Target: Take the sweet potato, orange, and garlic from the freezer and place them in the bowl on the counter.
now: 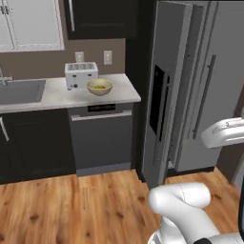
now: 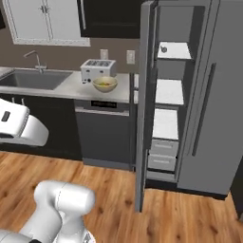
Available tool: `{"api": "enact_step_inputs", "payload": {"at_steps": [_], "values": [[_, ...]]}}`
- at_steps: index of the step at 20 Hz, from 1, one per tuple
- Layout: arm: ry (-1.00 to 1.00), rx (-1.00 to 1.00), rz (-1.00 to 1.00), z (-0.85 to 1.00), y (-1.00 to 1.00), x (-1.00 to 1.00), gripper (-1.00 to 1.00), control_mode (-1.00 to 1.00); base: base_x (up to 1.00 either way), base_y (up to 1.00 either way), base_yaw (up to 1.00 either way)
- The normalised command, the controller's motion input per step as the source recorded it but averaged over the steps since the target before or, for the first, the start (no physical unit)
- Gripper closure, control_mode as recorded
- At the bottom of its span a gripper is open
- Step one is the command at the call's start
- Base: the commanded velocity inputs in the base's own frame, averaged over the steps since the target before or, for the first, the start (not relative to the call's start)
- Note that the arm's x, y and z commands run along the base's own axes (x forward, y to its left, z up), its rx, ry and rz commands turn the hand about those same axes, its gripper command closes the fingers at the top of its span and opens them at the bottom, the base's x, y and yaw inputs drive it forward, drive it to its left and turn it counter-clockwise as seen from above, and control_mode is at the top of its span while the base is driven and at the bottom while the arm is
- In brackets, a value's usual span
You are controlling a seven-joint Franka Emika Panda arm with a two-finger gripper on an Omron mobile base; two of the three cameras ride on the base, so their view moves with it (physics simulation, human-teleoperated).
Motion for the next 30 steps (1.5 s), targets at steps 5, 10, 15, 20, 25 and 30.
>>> {"api": "enact_step_inputs", "payload": {"at_steps": [5, 10, 15, 20, 25, 30], "values": [[0.00, 0.00, 0.00, 0.00, 0.00, 0.00, -1.00, 1.00, 0.00, -1.00, 0.00], [0.00, 0.00, 0.00, 0.00, 0.00, 0.00, -1.00, 1.00, 0.03, -0.96, 0.00], [0.00, 0.00, 0.00, 0.00, 0.00, 0.00, -1.00, 1.00, 0.20, -0.80, 0.00], [0.00, 0.00, 0.00, 0.00, 0.00, 0.00, -1.00, 1.00, 0.30, -0.59, 0.00], [0.00, 0.00, 0.00, 0.00, 0.00, 0.00, -1.00, 1.00, 0.69, -0.13, 0.03], [0.00, 0.00, 0.00, 0.00, 0.00, 0.00, -1.00, 1.00, 0.73, -0.05, 0.06]]}}
